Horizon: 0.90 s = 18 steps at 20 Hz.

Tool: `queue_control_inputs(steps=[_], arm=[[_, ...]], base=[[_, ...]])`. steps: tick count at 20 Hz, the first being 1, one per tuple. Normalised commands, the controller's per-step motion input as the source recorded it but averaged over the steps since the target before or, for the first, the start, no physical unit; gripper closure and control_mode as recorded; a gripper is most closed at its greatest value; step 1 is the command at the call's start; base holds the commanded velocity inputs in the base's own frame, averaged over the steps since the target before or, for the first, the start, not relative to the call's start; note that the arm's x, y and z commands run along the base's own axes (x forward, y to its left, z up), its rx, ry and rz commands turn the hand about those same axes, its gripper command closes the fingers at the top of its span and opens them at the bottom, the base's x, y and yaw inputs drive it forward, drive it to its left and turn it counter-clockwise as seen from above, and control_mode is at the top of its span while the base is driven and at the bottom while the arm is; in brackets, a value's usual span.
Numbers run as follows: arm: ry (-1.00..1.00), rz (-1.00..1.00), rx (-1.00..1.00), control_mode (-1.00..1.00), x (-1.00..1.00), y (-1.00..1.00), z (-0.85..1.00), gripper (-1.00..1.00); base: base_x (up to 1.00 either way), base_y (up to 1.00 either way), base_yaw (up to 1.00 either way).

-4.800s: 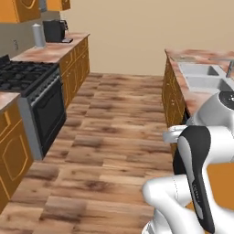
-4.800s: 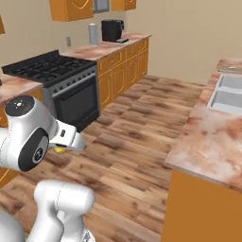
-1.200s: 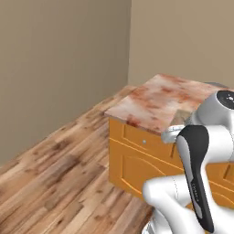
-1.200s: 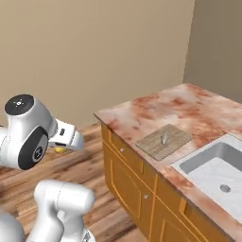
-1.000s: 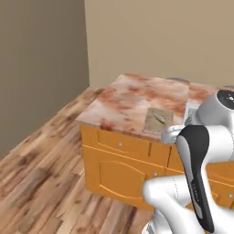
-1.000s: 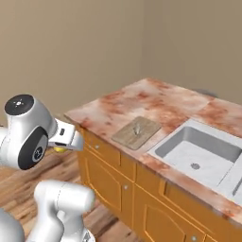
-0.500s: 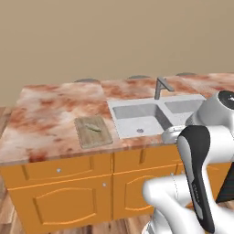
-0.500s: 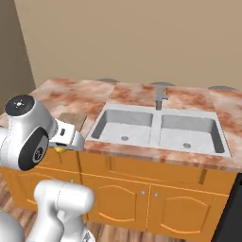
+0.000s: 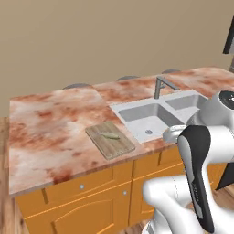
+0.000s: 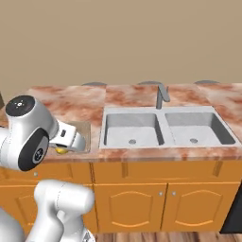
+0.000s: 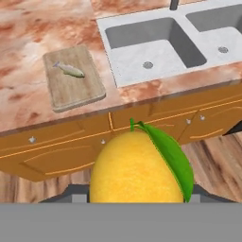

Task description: Retrieve a lemon from the fridge and place it on the cutting board with the fish.

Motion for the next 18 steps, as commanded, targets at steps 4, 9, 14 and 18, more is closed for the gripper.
queue_control_inputs(steps=[4, 9, 14, 18], arm=[[0.00, 0.00, 0.00, 1.00, 0.00, 0.00, 0.00, 1.00], [0.00, 0.00, 0.00, 1.00, 0.00, 0.00, 0.00, 1.00], [0.00, 0.00, 0.00, 1.00, 0.00, 0.00, 0.00, 1.00], [0.00, 0.00, 0.00, 1.00, 0.00, 0.00, 0.00, 1.00]], base=[[0.06, 0.45, -0.01], [0.10, 0.34, 0.00], [0.38, 0.35, 0.00], [0.34, 0.41, 0.00]])
